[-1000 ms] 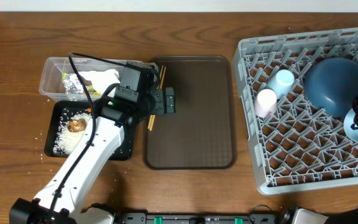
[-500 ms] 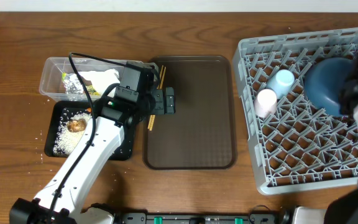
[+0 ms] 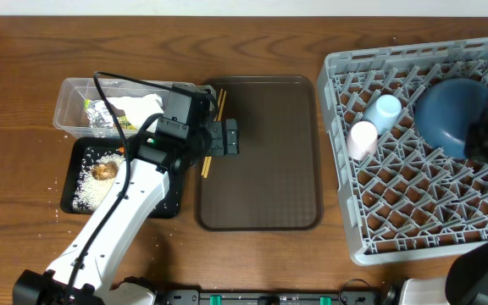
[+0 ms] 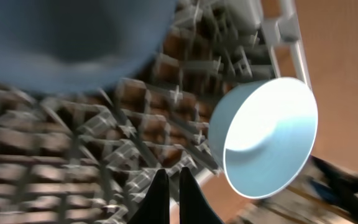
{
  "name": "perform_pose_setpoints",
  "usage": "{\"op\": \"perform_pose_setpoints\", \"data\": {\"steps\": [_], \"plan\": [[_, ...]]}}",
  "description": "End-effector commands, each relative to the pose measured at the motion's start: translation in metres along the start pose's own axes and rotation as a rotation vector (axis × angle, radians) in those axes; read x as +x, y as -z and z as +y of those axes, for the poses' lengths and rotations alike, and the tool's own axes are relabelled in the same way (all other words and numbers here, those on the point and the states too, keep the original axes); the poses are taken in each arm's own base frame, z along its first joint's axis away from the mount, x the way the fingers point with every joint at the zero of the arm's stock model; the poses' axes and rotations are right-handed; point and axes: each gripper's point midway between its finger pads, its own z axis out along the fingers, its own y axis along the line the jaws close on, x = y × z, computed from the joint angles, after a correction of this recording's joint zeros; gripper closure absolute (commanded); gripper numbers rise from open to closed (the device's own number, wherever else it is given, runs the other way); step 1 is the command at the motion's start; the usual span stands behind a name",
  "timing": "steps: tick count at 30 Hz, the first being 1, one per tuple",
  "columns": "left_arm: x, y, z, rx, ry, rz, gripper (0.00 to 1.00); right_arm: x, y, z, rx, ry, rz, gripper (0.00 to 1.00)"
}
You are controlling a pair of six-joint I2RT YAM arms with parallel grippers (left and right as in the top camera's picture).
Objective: Sort waste into correct bins and load items into the dishwasher rack
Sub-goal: 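Release the bowl and withdraw the right gripper to the right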
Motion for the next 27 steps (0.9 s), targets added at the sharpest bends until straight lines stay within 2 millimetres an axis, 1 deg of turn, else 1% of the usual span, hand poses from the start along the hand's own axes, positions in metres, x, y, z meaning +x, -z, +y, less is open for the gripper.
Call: {"op": "perform_pose_setpoints", "data": {"steps": [1, 2, 3, 4, 6, 8, 9, 10, 11, 12, 13, 15, 16, 18, 19, 21, 23, 24, 27], "plan": [[-0.01, 0.002, -0.001, -0.007, -0.009, -0.022, 0.02, -0.021, 0.045, -0.02, -0.158, -0.183, -0.131, 0.83], [-0.01, 0.002, -0.001, -0.007, -0.009, -0.022, 0.02, -0.021, 0.048, -0.033, -0.165, -0.221, -0.137, 0.64], [-0.01, 0.002, -0.001, -0.007, -0.009, -0.022, 0.02, -0.019, 0.049, -0.042, -0.17, -0.252, -0.136, 0.55], [-0.01, 0.002, -0.001, -0.007, -0.009, -0.022, 0.02, -0.015, 0.045, -0.054, -0.176, -0.293, -0.123, 0.55], [-0.01, 0.002, -0.001, -0.007, -0.009, -0.022, 0.02, -0.005, 0.037, -0.067, -0.202, -0.35, -0.095, 0.57], [-0.01, 0.002, -0.001, -0.007, -0.009, -0.022, 0.02, 0.007, 0.028, -0.076, -0.258, -0.424, -0.056, 0.6], [-0.01, 0.002, -0.001, -0.007, -0.009, -0.022, 0.02, 0.015, 0.022, -0.082, -0.284, -0.49, -0.032, 0.6], [-0.01, 0.002, -0.001, -0.007, -0.009, -0.022, 0.02, 0.02, 0.019, -0.087, -0.298, -0.528, -0.018, 0.59], [-0.01, 0.002, -0.001, -0.007, -0.009, -0.022, 0.02, 0.029, 0.012, -0.094, -0.316, -0.585, 0.005, 0.57], [-0.01, 0.002, -0.001, -0.007, -0.009, -0.022, 0.02, 0.033, 0.009, -0.097, -0.324, -0.604, 0.014, 0.55], [-0.01, 0.002, -0.001, -0.007, -0.009, -0.022, 0.02, 0.04, 0.004, -0.101, -0.342, -0.639, 0.029, 0.5], [-0.01, 0.002, -0.001, -0.007, -0.009, -0.022, 0.02, 0.051, -0.006, -0.102, -0.391, -0.693, 0.053, 0.49], [-0.01, 0.002, -0.001, -0.007, -0.009, -0.022, 0.02, 0.056, -0.011, -0.101, -0.411, -0.715, 0.064, 0.46], [-0.01, 0.002, -0.001, -0.007, -0.009, -0.022, 0.02, 0.066, -0.024, -0.1, -0.434, -0.754, 0.088, 0.38], [-0.01, 0.002, -0.001, -0.007, -0.009, -0.022, 0.02, 0.07, -0.03, -0.101, -0.433, -0.767, 0.094, 0.36], [-0.01, 0.002, -0.001, -0.007, -0.009, -0.022, 0.02, 0.077, -0.045, -0.102, -0.426, -0.792, 0.096, 0.34], [-0.01, 0.002, -0.001, -0.007, -0.009, -0.022, 0.02, 0.082, -0.055, -0.101, -0.438, -0.814, 0.102, 0.32], [-0.01, 0.002, -0.001, -0.007, -0.009, -0.022, 0.02, 0.087, -0.061, -0.101, -0.442, -0.832, 0.107, 0.3], [-0.01, 0.002, -0.001, -0.006, -0.009, -0.021, 0.02, 0.094, -0.073, -0.101, -0.463, -0.862, 0.102, 0.27]]}}
